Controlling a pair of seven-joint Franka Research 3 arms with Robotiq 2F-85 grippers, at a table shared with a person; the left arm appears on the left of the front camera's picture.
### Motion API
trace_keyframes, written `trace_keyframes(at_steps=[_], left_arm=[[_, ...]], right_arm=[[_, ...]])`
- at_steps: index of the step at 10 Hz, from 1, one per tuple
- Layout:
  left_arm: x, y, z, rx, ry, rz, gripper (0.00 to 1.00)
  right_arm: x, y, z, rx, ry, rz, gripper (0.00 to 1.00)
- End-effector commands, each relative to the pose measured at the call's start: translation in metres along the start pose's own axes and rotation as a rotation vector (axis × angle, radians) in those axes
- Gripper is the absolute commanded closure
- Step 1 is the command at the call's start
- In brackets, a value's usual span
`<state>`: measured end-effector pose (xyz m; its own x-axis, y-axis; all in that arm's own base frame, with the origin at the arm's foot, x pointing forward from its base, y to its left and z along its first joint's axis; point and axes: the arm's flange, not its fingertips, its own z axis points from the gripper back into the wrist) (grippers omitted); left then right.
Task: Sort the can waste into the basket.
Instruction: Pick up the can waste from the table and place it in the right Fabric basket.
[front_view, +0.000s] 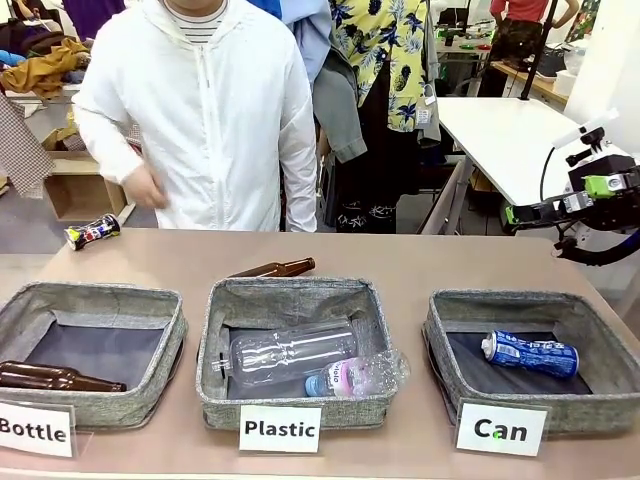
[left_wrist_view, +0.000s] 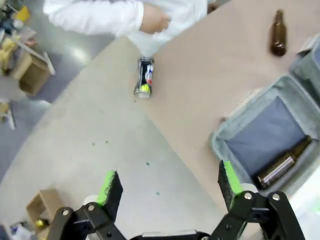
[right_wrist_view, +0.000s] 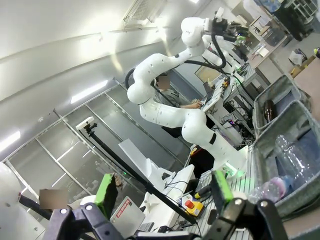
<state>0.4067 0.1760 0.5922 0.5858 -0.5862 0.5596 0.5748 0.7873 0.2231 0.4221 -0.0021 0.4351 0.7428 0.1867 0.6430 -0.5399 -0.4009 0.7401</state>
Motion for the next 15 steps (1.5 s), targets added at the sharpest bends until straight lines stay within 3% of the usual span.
trace_keyframes(at_steps=[1, 3, 5, 6, 9, 10, 11, 12, 13, 14, 15], left_arm=[[0.031, 0.006, -0.050, 0.030, 0.012, -0.087, 0.00], [0.069, 0.003, -0.106, -0.022, -0.075, -0.253, 0.00], [0.105, 0.003, -0.170, 0.054, 0.043, -0.303, 0.00], [0.116, 0.010, -0.195, 0.009, 0.091, -0.311, 0.00], [0.128, 0.040, -0.236, -0.073, 0.204, -0.205, 0.00], [0.135, 0.037, -0.231, -0.071, 0.318, -0.065, 0.00], [0.110, 0.026, -0.246, -0.034, 0.159, -0.256, 0.00], [0.110, 0.026, -0.246, -0.034, 0.159, -0.256, 0.00], [0.112, 0.039, -0.245, -0.044, 0.239, -0.178, 0.00], [0.123, 0.024, -0.253, -0.069, 0.320, -0.405, 0.00], [0.136, 0.045, -0.278, -0.130, 0.364, -0.397, 0.00]], right_arm=[[-0.001, 0.001, 0.003, -0.004, 0.016, 0.021, 0.00], [-0.001, 0.001, 0.003, -0.004, 0.016, 0.021, 0.00], [-0.001, 0.001, 0.003, -0.004, 0.016, 0.021, 0.00], [-0.001, 0.001, 0.003, -0.004, 0.016, 0.021, 0.00], [-0.001, 0.001, 0.003, -0.004, 0.016, 0.021, 0.00], [-0.001, 0.001, 0.003, -0.004, 0.016, 0.021, 0.00], [-0.001, 0.001, 0.003, -0.004, 0.016, 0.021, 0.00], [-0.001, 0.001, 0.003, -0.004, 0.016, 0.021, 0.00], [-0.001, 0.001, 0.003, -0.004, 0.016, 0.021, 0.00], [-0.001, 0.001, 0.003, -0.004, 0.016, 0.021, 0.00], [-0.001, 0.001, 0.003, -0.004, 0.016, 0.021, 0.00]])
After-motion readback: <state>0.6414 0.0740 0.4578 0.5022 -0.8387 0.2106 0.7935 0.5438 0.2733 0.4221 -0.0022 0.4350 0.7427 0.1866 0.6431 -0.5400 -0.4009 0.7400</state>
